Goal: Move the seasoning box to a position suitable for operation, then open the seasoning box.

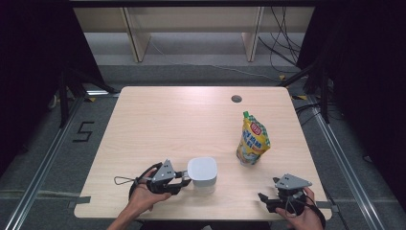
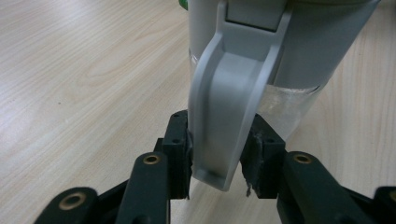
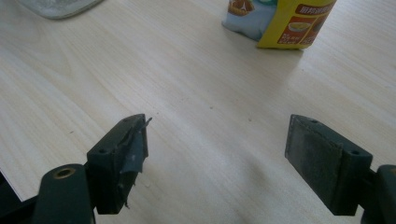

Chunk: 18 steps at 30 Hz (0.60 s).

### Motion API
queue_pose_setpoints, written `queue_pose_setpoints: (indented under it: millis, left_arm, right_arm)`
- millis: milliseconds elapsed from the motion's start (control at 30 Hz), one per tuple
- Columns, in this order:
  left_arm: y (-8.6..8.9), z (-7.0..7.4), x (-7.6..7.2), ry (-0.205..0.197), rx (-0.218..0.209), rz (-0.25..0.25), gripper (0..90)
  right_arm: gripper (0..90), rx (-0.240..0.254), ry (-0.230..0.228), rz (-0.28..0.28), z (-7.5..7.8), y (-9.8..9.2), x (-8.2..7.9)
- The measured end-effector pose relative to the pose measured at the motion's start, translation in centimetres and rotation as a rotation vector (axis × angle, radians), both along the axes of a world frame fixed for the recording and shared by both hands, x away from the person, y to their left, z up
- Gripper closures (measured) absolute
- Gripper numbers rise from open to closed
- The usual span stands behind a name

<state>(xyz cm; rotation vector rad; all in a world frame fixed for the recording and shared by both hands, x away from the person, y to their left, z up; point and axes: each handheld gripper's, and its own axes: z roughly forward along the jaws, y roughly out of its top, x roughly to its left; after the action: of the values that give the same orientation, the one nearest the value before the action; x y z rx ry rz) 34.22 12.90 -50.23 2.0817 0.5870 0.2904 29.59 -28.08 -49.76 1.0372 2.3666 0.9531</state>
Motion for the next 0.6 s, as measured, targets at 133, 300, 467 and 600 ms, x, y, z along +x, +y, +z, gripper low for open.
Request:
queue_pose_setpoints:
  millis: [133, 300, 467, 600]
  left_arm:
    - [0.1, 0.1, -0.1, -0.004, -0.009, 0.011, 51.2]
    - [0.4, 0.6, -0.6, -0.011, -0.039, 0.041, 37.9]
    - [1.5, 2.0, -1.2, -0.002, -0.052, 0.057, 30.7]
    - [2.5, 2.7, -1.3, 0.003, -0.06, 0.085, 29.5]
  right_arm:
    - [22.3, 0.005, -0.003, 0.007, 0.0, -0.1, 0.1]
    - [22.2, 0.002, 0.0, 0.0, 0.0, -0.2, 0.0]
    - [22.1, 0.004, 0.004, -0.001, -0.1, -0.2, 0.1]
    - [21.5, 0.015, 0.007, -0.023, -0.1, -0.2, 0.1]
